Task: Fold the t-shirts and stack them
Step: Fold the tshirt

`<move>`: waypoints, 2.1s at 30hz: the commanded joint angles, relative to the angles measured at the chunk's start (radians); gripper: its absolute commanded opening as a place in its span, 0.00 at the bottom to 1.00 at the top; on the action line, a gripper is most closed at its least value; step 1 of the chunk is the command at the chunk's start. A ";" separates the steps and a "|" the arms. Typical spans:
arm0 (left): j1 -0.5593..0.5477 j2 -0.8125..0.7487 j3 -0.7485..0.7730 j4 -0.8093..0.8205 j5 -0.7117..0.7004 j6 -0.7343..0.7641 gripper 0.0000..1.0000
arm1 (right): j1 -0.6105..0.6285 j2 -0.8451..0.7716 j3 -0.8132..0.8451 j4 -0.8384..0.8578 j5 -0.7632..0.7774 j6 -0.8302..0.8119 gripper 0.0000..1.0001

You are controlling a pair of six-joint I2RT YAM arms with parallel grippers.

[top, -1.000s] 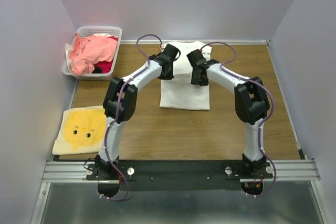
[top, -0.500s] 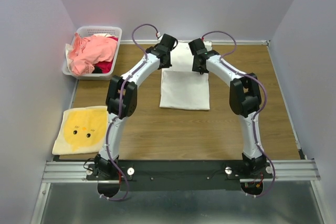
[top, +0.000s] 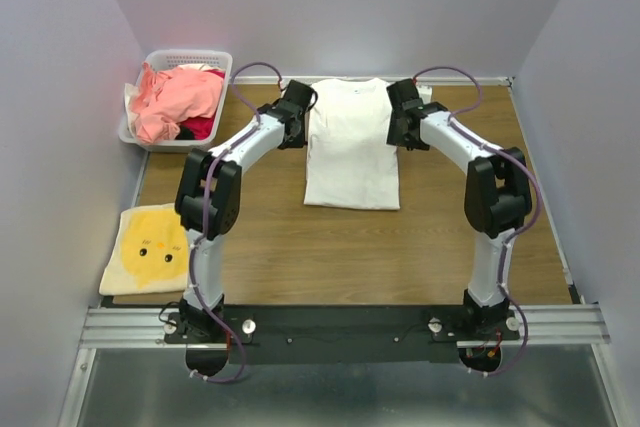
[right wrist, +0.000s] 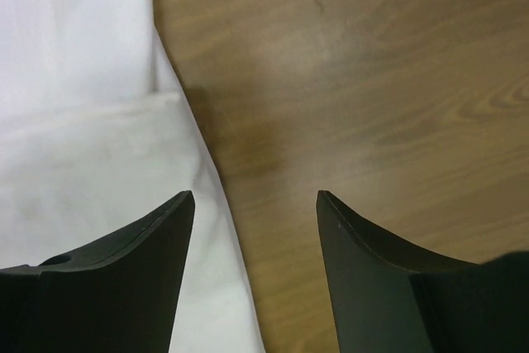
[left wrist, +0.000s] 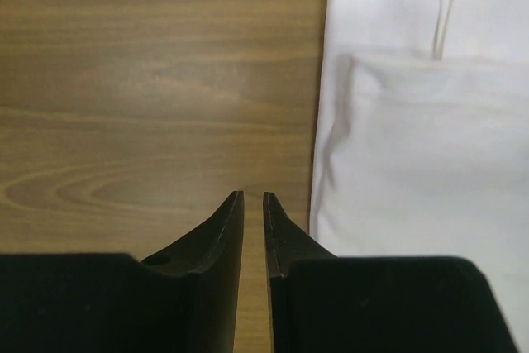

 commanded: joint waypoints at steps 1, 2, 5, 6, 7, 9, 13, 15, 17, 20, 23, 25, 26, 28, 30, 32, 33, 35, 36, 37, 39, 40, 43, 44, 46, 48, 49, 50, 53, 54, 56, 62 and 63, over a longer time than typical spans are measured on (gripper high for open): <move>-0.006 -0.170 -0.186 0.089 0.146 0.024 0.26 | 0.007 -0.170 -0.199 -0.007 -0.102 0.041 0.70; -0.004 -0.184 -0.209 0.100 0.171 0.026 0.27 | 0.005 -0.214 -0.225 -0.005 -0.145 0.049 0.70; -0.006 -0.234 -0.294 0.137 0.231 0.034 0.33 | 0.007 -0.279 -0.340 0.021 -0.226 0.059 0.71; -0.004 -0.245 -0.312 0.158 0.242 0.037 0.34 | 0.007 -0.312 -0.363 0.037 -0.247 0.061 0.71; -0.006 -0.263 -0.346 0.167 0.280 0.043 0.35 | 0.008 -0.323 -0.406 0.044 -0.267 0.064 0.71; -0.004 -0.273 -0.374 0.189 0.307 0.049 0.37 | 0.008 -0.351 -0.446 0.073 -0.328 0.062 0.71; -0.004 -0.290 -0.439 0.218 0.360 0.047 0.39 | 0.007 -0.383 -0.535 0.120 -0.395 0.073 0.71; -0.004 -0.293 -0.460 0.232 0.378 0.041 0.39 | 0.008 -0.389 -0.580 0.148 -0.431 0.085 0.71; -0.006 -0.296 -0.484 0.235 0.387 0.026 0.39 | 0.008 -0.398 -0.604 0.165 -0.466 0.098 0.71; -0.004 -0.302 -0.510 0.236 0.387 0.008 0.39 | 0.008 -0.406 -0.632 0.180 -0.469 0.113 0.71; -0.006 -0.307 -0.529 0.238 0.392 0.004 0.38 | 0.008 -0.411 -0.646 0.191 -0.483 0.119 0.70; -0.006 -0.307 -0.541 0.236 0.392 0.004 0.38 | 0.008 -0.412 -0.652 0.196 -0.489 0.122 0.69; -0.006 -0.305 -0.545 0.239 0.393 0.004 0.38 | 0.008 -0.411 -0.656 0.199 -0.489 0.125 0.69; -0.006 -0.297 -0.552 0.238 0.401 0.006 0.38 | 0.007 -0.409 -0.664 0.205 -0.492 0.131 0.65; -0.006 -0.299 -0.556 0.244 0.410 0.006 0.38 | 0.008 -0.405 -0.675 0.211 -0.501 0.138 0.63; -0.006 -0.308 -0.559 0.249 0.416 0.001 0.38 | 0.008 -0.400 -0.684 0.215 -0.504 0.142 0.60; -0.006 -0.313 -0.561 0.250 0.418 0.001 0.38 | 0.008 -0.402 -0.689 0.219 -0.504 0.147 0.60; -0.006 -0.326 -0.559 0.250 0.424 0.000 0.38 | 0.008 -0.398 -0.693 0.220 -0.508 0.148 0.59; -0.006 -0.331 -0.559 0.249 0.427 0.001 0.38 | 0.008 -0.397 -0.696 0.222 -0.508 0.148 0.59; -0.006 -0.340 -0.558 0.249 0.436 0.001 0.38 | 0.008 -0.395 -0.698 0.222 -0.508 0.147 0.59; -0.006 -0.343 -0.555 0.239 0.440 0.001 0.38 | 0.007 -0.389 -0.701 0.223 -0.509 0.148 0.59; -0.006 -0.349 -0.558 0.236 0.446 0.001 0.38 | 0.008 -0.389 -0.704 0.225 -0.509 0.150 0.59; -0.010 -0.359 -0.570 0.230 0.453 0.000 0.38 | 0.007 -0.383 -0.705 0.225 -0.506 0.153 0.59; -0.012 -0.360 -0.573 0.229 0.458 0.001 0.38 | 0.008 -0.383 -0.707 0.226 -0.506 0.154 0.59; -0.023 -0.363 -0.591 0.226 0.466 0.003 0.39 | 0.008 -0.379 -0.710 0.226 -0.506 0.156 0.59; -0.029 -0.363 -0.605 0.227 0.472 0.004 0.39 | 0.008 -0.379 -0.710 0.228 -0.506 0.156 0.59; -0.030 -0.360 -0.619 0.227 0.478 0.006 0.39 | 0.010 -0.379 -0.710 0.228 -0.504 0.155 0.59; -0.035 -0.359 -0.625 0.227 0.478 0.006 0.39 | 0.008 -0.377 -0.712 0.228 -0.506 0.156 0.59; -0.038 -0.357 -0.657 0.239 0.478 0.001 0.41 | 0.010 -0.372 -0.715 0.229 -0.506 0.156 0.59; -0.038 -0.357 -0.665 0.253 0.479 0.000 0.42 | 0.010 -0.372 -0.718 0.231 -0.504 0.155 0.59; -0.038 -0.347 -0.674 0.261 0.479 0.001 0.46 | 0.010 -0.365 -0.719 0.232 -0.506 0.153 0.59; -0.040 -0.293 -0.658 0.287 0.482 -0.005 0.47 | 0.008 -0.340 -0.715 0.238 -0.517 0.148 0.59; -0.040 -0.287 -0.656 0.289 0.482 -0.006 0.47 | 0.008 -0.334 -0.713 0.238 -0.520 0.148 0.59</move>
